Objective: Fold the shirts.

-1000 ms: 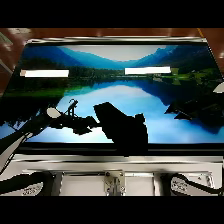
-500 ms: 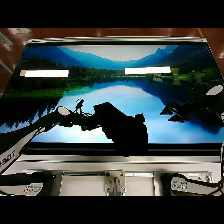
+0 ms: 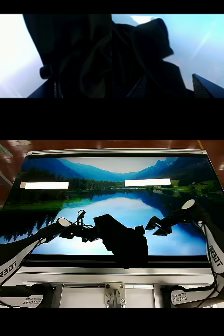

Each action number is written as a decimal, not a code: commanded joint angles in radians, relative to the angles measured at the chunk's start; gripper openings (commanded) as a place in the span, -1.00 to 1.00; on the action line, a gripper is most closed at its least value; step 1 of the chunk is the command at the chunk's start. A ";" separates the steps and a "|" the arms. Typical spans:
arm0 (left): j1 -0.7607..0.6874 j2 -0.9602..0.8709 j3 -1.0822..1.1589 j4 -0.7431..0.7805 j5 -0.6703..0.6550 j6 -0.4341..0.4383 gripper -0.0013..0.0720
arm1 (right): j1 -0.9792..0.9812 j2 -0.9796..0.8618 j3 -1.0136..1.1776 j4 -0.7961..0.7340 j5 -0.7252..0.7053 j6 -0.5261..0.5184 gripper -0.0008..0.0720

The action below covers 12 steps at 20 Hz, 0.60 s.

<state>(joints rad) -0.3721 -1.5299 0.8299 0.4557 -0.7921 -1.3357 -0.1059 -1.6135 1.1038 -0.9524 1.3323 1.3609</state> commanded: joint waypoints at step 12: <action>0.151 0.291 0.049 0.124 -0.046 0.093 -0.87 | 0.124 0.051 0.078 0.054 0.029 -0.067 -0.79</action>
<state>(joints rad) -0.2764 -1.3647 0.8490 0.5018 -0.8345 -1.2537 0.0391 -1.6245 1.1351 -0.9005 1.3205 1.3102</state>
